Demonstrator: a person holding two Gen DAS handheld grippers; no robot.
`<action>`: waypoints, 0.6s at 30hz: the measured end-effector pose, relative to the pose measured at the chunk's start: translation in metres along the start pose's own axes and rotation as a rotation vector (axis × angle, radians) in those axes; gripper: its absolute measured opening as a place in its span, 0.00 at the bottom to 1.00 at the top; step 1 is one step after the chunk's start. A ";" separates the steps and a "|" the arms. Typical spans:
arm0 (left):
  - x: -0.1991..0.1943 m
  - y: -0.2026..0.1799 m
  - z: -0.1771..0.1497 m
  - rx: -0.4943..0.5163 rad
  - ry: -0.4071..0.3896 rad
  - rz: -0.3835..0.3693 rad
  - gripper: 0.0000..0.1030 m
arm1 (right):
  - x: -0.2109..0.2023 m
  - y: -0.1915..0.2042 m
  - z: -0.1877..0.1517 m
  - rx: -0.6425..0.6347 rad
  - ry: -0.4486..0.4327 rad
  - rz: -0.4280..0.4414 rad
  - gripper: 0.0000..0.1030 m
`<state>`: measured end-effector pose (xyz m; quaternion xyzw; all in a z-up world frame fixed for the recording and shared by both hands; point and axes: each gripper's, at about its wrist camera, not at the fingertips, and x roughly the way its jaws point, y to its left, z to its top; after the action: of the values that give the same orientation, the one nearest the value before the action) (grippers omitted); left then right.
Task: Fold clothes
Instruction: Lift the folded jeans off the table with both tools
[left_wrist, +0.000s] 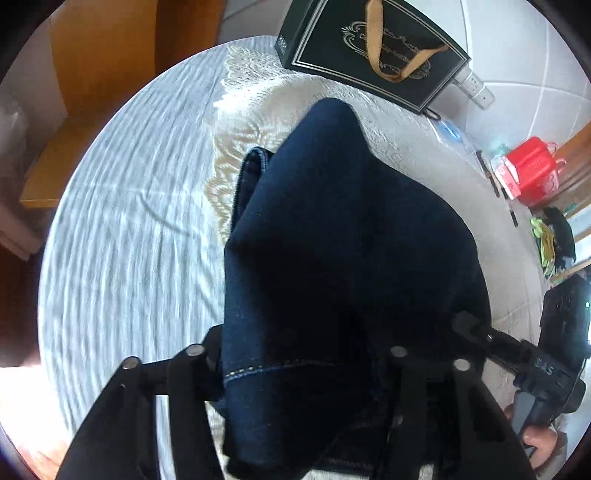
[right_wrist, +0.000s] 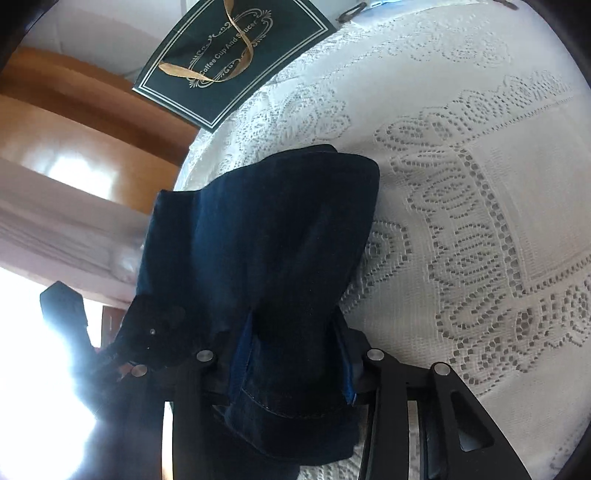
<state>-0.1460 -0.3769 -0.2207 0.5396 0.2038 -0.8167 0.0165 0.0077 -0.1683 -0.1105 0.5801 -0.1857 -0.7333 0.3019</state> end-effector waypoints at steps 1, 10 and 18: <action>-0.006 -0.005 -0.006 0.019 -0.010 0.007 0.44 | 0.000 0.004 -0.002 0.001 -0.001 -0.023 0.39; 0.004 -0.005 0.004 0.022 -0.015 0.010 0.47 | 0.013 0.018 -0.001 -0.089 0.005 -0.081 0.37; -0.002 0.000 -0.008 0.025 -0.042 -0.027 0.46 | 0.022 0.031 -0.009 -0.139 0.026 -0.125 0.35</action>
<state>-0.1380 -0.3742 -0.2219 0.5197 0.2007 -0.8305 0.0030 0.0202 -0.2054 -0.1100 0.5775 -0.0940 -0.7544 0.2977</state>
